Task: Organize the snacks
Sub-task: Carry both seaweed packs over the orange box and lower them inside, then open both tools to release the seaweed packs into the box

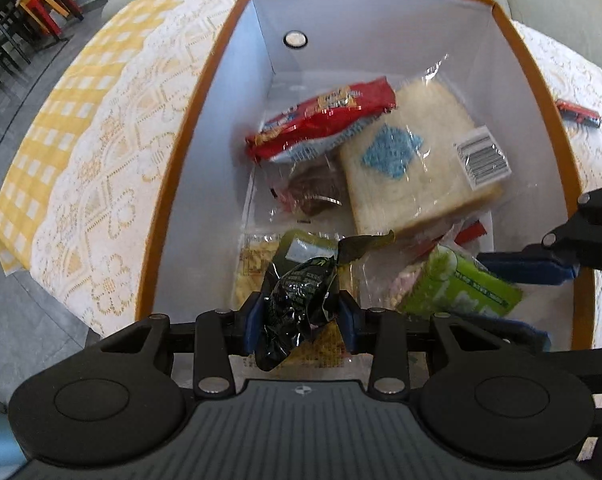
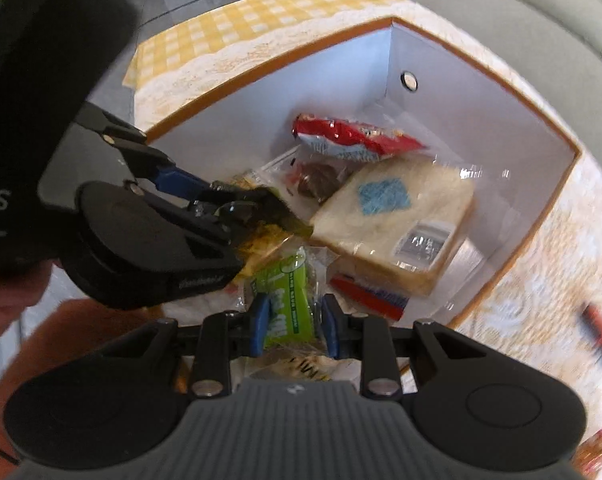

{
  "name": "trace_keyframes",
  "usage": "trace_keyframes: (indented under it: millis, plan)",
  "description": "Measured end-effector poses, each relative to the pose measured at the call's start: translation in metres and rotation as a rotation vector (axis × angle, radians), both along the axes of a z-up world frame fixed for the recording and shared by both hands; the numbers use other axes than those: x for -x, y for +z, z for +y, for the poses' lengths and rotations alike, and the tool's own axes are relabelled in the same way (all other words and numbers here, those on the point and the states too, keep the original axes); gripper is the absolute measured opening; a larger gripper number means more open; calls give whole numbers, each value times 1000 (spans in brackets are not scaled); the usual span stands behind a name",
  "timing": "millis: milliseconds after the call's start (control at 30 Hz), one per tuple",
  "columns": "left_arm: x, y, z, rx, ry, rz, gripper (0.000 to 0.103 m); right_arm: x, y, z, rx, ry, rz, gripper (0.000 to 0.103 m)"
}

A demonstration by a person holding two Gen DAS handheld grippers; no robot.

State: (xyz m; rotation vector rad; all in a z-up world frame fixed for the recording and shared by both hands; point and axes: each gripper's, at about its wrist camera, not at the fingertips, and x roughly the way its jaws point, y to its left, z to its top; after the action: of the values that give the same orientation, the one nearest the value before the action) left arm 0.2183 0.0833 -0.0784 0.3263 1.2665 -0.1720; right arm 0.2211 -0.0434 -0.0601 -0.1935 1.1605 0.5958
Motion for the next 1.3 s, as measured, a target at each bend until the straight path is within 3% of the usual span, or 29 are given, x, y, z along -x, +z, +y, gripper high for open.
trace_keyframes:
  millis: [167,300,467,633,767,1000,1167,1300]
  plan:
    - [-1,-5,2,-10,15,25,44,4,-3,5,36,33,-21,30]
    - [-1,-10,4,-4,33,65,51,8,-5,8,54,47,-35,33]
    - [2,-8,4,1,40,56,55,8,-4,8,62,33,-44,34]
    - [7,2,2,1,22,22,64,11,3,6,70,3,-56,45]
    - [10,14,3,27,43,-5,65,13,12,0,61,-30,-67,51]
    - [33,55,1,108,78,-155,65,30,41,-19,17,-123,-158,52]
    - [62,82,-10,152,75,-321,65,61,61,-50,-37,-279,-274,56]
    - [79,86,-28,182,42,-395,65,91,64,-83,-67,-424,-324,57]
